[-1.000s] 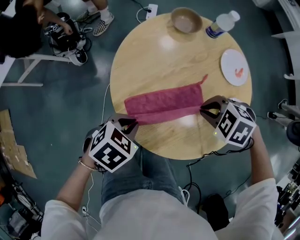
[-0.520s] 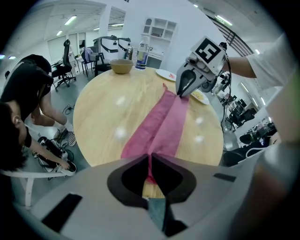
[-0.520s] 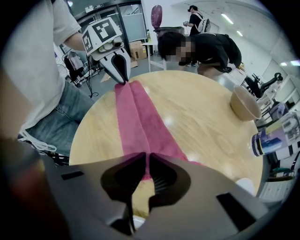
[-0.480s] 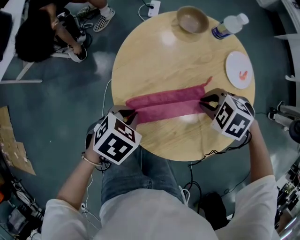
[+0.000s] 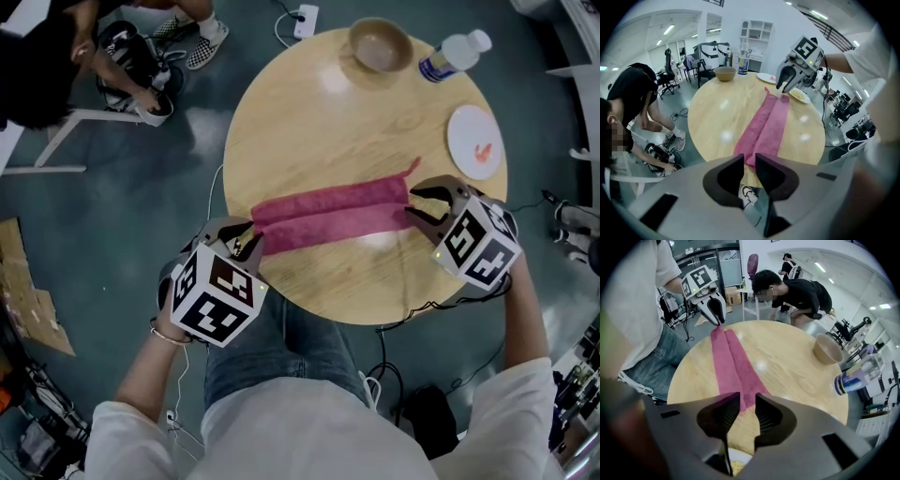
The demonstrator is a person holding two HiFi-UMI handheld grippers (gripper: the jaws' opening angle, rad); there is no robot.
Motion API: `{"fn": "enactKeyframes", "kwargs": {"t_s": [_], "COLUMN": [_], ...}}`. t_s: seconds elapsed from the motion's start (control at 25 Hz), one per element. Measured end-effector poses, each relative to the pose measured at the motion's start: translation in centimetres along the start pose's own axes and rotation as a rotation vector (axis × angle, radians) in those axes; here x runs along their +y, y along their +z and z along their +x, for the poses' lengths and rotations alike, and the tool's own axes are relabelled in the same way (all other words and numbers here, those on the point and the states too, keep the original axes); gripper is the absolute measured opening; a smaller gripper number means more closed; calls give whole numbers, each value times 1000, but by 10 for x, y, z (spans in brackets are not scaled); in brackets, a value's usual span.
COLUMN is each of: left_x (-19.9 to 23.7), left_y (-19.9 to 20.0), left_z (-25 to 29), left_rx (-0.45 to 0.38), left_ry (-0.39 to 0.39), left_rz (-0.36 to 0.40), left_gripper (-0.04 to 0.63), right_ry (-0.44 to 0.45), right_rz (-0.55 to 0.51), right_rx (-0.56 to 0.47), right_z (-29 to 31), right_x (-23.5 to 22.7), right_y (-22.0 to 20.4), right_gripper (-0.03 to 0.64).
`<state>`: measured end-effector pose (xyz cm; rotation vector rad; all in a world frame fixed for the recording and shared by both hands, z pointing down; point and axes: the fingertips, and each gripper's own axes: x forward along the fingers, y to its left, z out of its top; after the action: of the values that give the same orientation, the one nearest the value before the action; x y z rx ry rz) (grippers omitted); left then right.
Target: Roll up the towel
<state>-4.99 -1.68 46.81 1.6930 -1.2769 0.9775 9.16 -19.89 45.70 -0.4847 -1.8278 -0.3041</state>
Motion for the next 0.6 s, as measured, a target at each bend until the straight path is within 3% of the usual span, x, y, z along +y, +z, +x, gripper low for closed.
{"fn": "enactKeyframes", "kwargs": {"t_s": [0.12,0.28,0.36,0.6], "left_x": [-5,-42,-53,-52], "left_y": [6,11,8,-3], "left_z": [-14,-9,2,30], "left_rx": [-40,-64,-41,27], "left_ry": [28,23,24,5], "left_rz": [82,323,402,387], "left_gripper": [79,69,69,81], "right_ry": [-18,9,28,34], "right_rz": [-14,-82,-113,-174], "right_rx": [-31,-13,10,55], "right_z": [-13,-9,1,22], "right_x": [8,38,48,49], "right_y": [3,-1,-6,-19], "right_gripper": [104,100,100,101]}}
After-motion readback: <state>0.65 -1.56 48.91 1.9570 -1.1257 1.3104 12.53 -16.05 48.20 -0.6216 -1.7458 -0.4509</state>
